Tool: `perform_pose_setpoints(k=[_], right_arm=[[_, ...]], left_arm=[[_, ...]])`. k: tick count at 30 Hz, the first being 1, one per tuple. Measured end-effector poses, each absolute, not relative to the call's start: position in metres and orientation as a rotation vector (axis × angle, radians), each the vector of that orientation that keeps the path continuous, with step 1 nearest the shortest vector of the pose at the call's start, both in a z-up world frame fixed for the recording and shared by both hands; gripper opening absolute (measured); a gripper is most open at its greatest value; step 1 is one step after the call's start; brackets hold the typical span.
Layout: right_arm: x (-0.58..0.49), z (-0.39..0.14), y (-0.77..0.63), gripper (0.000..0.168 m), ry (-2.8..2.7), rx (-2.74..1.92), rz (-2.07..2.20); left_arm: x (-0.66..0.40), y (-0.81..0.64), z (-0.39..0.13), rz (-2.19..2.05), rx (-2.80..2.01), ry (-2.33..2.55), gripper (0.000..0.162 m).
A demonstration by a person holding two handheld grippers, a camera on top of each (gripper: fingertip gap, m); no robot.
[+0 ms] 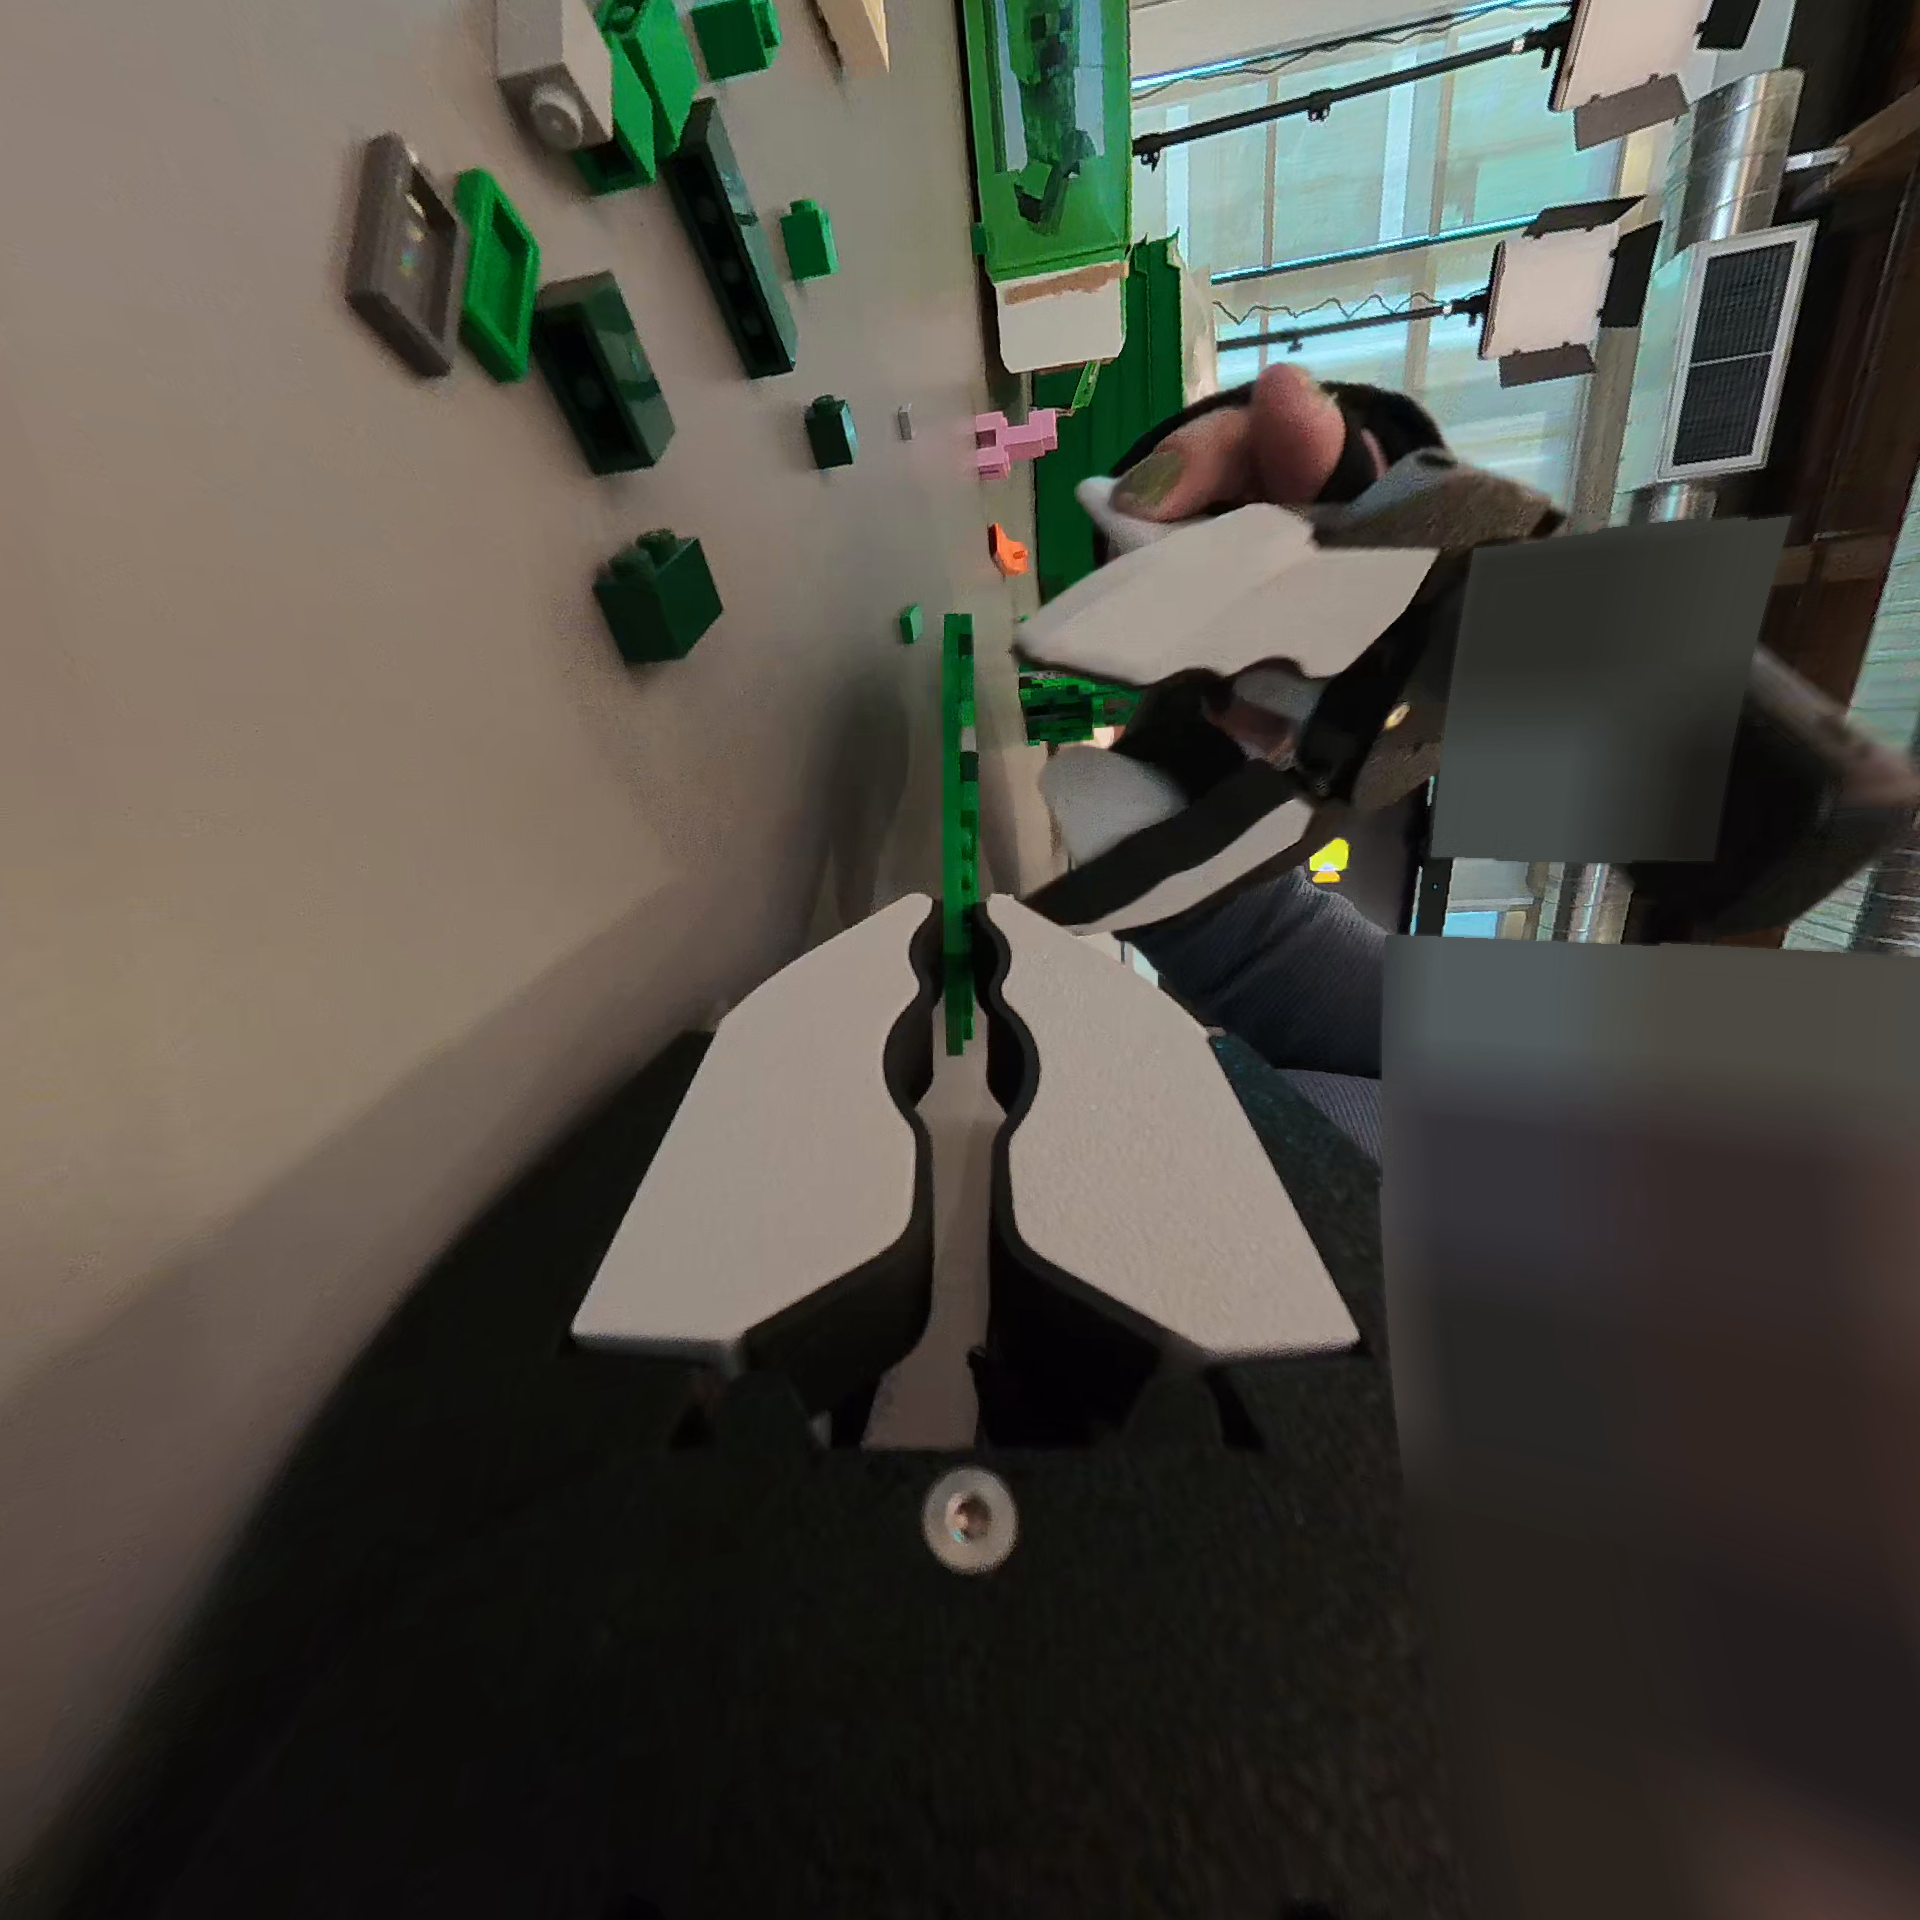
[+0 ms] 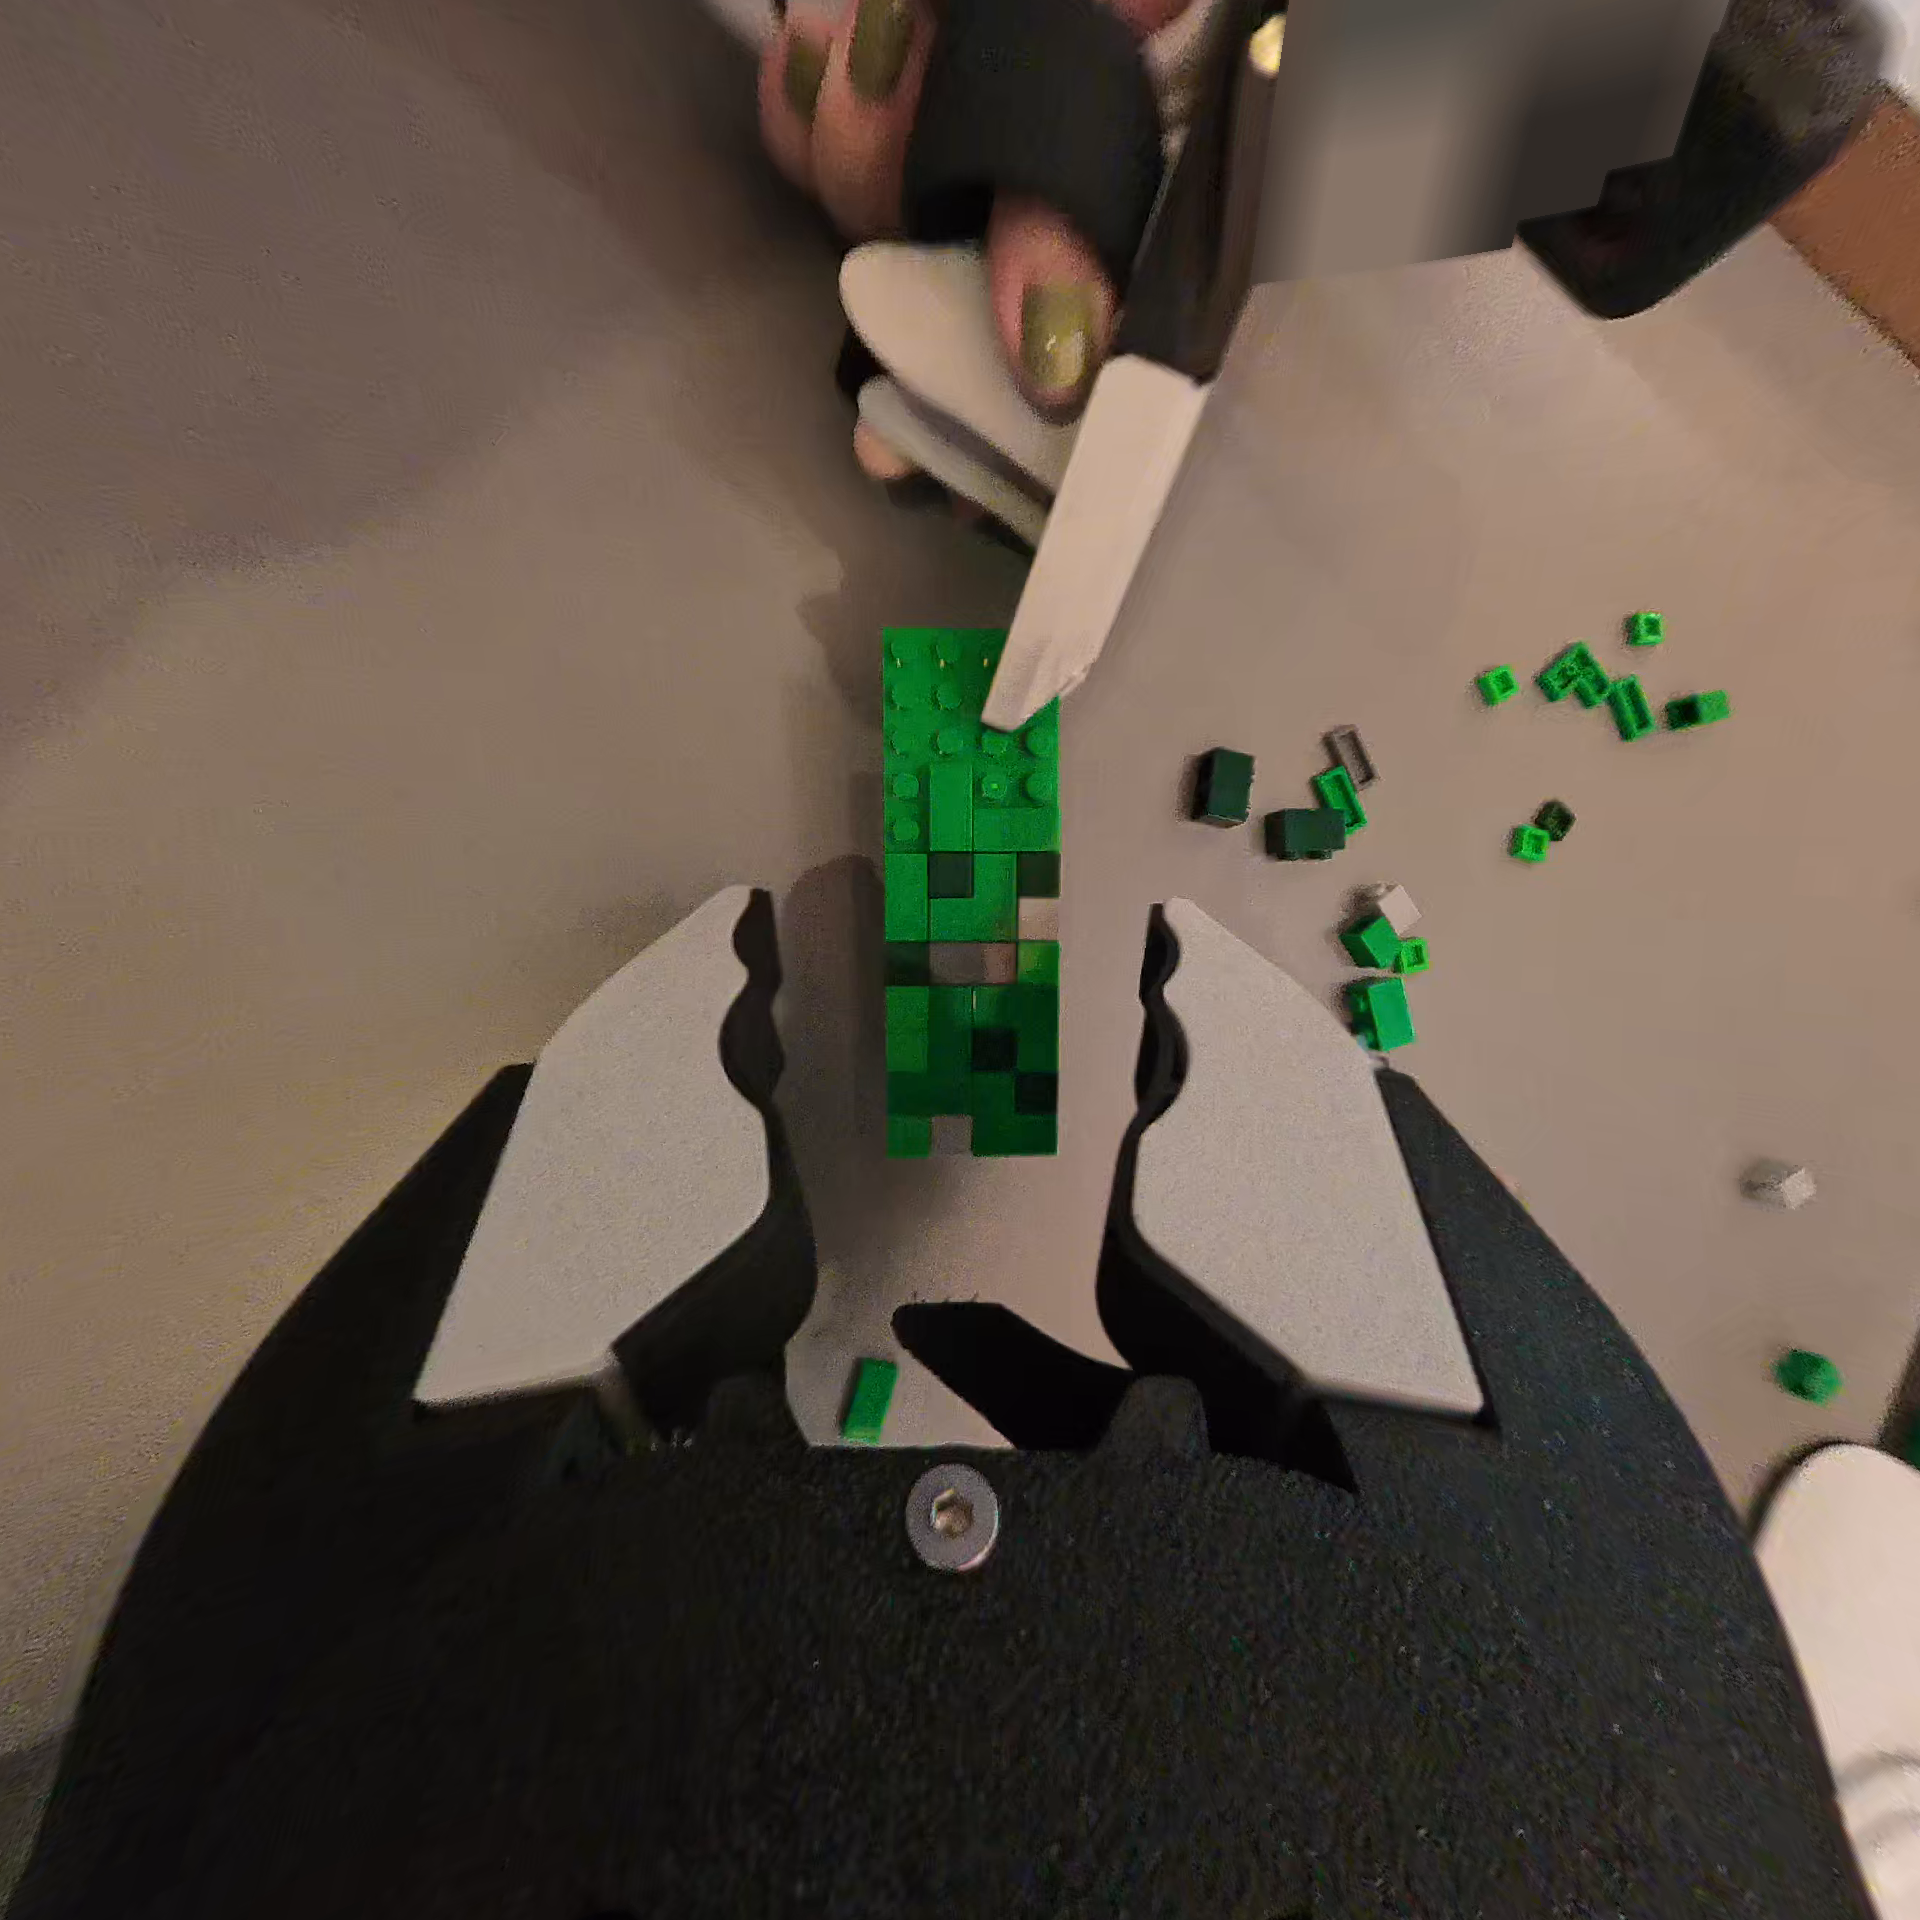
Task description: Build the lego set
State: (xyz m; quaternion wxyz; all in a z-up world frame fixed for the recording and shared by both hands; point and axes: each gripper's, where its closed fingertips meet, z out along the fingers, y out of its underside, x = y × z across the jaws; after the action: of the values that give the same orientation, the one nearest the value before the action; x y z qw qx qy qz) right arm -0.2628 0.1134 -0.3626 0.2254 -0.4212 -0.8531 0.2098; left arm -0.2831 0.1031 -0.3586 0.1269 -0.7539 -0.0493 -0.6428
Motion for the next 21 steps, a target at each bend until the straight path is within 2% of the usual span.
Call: perform_pose_setpoints(k=[4,5,7,11,17,21], right_arm=[[-0.269,-0.374,0.12,0.035,-2.377,-1.114,0.435],[-0.27,-0.374,0.121,0.035,-2.37,-1.14,0.445],[-0.268,-0.375,0.123,0.035,-2.362,-1.195,0.463],[-0.262,-0.382,0.129,0.034,-2.362,-1.256,0.443],[-0.258,-0.39,0.129,0.034,-2.392,-1.304,0.437],[-0.262,-0.39,0.128,0.035,-2.37,-1.283,0.435]], left_arm=[[-0.283,0.105,-0.356,-1.833,-2.165,-0.124,0.005],[-0.284,0.106,-0.352,-1.819,-2.142,-0.106,0.007],[-0.286,0.106,-0.341,-1.816,-2.081,-0.092,0.028],[-0.306,0.109,-0.326,-1.572,-2.044,-0.06,0.051],[-0.373,0.139,-0.305,-0.702,-1.997,0.13,0.044],[-0.408,0.164,-0.311,-0.265,-2.08,0.393,0.047]])
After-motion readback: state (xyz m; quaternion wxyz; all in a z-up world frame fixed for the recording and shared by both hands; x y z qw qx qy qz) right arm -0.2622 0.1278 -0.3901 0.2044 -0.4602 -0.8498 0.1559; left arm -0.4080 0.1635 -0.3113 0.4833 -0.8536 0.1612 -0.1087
